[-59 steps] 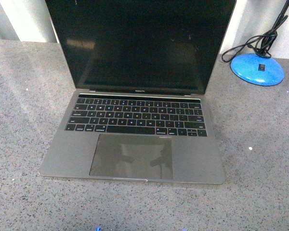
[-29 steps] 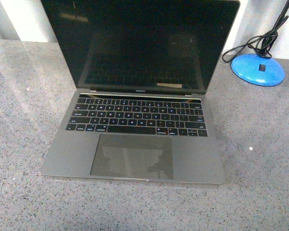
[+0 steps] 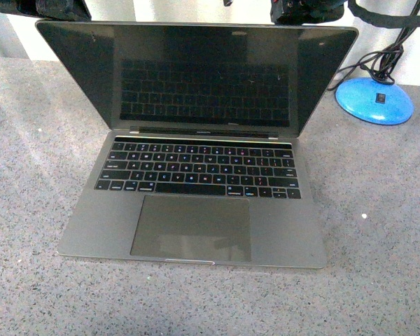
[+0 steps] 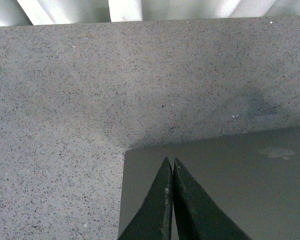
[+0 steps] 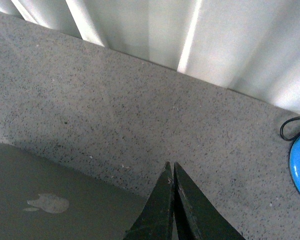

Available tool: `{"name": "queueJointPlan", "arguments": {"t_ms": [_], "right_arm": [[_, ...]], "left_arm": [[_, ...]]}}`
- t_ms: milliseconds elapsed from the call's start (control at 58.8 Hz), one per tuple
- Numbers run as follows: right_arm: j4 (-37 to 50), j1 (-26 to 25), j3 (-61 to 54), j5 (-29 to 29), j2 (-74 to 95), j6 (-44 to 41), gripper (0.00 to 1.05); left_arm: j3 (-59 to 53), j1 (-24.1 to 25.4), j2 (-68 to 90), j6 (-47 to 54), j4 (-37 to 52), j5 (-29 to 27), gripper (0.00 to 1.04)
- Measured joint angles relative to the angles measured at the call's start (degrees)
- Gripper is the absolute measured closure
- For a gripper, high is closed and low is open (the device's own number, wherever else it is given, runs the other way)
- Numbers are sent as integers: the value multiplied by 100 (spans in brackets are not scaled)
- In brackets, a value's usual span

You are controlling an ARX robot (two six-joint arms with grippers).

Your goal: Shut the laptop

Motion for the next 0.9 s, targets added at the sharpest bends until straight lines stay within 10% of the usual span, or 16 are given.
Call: {"name": "queueJointPlan", "arguments": {"t_ms": [901], "right_arm": [[382,175,-1401,455,-348,691,104]], "left_arm": [[-1309,-249,-625,-964,334,345,101]]}}
